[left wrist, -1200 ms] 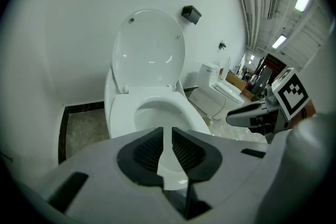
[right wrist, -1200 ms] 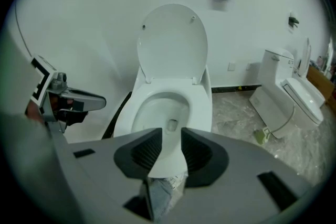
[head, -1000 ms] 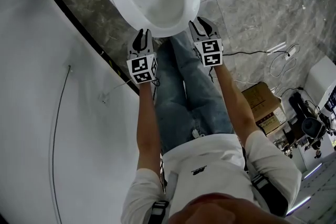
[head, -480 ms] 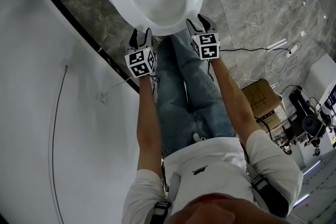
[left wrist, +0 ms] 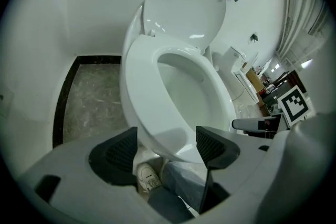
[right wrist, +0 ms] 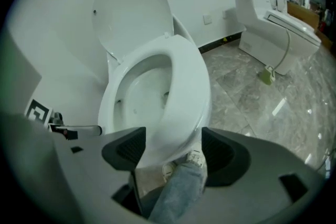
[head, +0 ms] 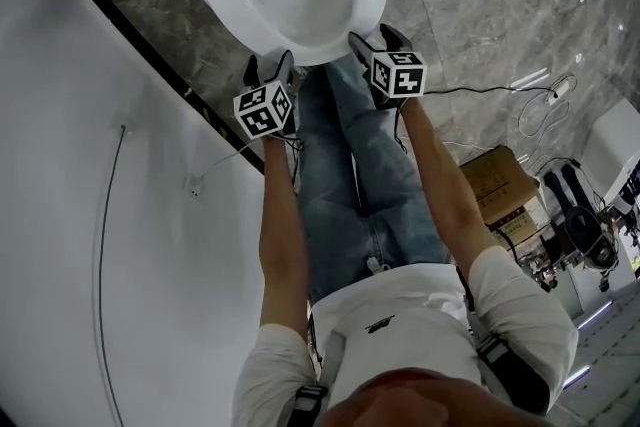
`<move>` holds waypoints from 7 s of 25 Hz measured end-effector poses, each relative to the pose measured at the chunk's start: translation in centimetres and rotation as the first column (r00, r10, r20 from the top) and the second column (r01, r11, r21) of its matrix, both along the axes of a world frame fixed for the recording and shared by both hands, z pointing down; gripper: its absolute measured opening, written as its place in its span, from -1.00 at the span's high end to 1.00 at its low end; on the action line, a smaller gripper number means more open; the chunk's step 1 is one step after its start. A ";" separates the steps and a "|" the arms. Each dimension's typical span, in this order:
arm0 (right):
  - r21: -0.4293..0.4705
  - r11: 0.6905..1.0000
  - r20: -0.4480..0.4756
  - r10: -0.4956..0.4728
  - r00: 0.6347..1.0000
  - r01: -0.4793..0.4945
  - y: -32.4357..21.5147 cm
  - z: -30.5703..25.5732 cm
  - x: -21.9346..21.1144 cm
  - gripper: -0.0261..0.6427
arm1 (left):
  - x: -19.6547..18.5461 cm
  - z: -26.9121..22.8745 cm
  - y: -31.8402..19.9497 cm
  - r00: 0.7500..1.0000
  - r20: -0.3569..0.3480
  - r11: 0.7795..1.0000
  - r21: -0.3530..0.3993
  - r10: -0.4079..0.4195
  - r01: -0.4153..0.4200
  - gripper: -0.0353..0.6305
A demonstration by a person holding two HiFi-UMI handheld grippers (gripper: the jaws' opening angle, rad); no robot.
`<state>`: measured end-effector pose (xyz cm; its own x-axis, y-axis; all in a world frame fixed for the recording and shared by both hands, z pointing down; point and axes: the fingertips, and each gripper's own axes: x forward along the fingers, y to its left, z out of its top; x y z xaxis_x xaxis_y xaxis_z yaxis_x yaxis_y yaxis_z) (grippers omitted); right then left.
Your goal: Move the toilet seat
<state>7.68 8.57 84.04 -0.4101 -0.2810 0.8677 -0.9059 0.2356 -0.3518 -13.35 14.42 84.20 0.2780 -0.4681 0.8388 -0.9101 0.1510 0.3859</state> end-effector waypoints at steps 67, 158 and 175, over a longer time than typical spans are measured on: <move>0.225 0.974 0.059 -0.023 0.998 0.009 -1.9 -15.7 -1.2 0.04 | -0.5 -14.2 -2.4 0.999 0.050 0.989 0.145 0.002 -0.009 -0.09; 0.582 0.805 0.165 -0.256 0.953 0.115 -15.8 -36.1 -7.0 0.04 | -2.9 -33.6 -15.6 0.966 0.249 0.862 0.471 0.072 -0.186 0.05; 0.592 0.792 0.155 -0.293 0.943 0.149 -18.5 -37.0 -8.7 0.04 | -4.4 -35.1 -19.2 0.968 0.250 0.859 0.489 0.025 -0.149 0.08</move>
<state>-0.97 -9.94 47.00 -0.6859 -0.5665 0.4567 -0.7151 0.6407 -0.2794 -17.80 -4.80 49.13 0.1685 -0.8236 0.5416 -0.9816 -0.0902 0.1683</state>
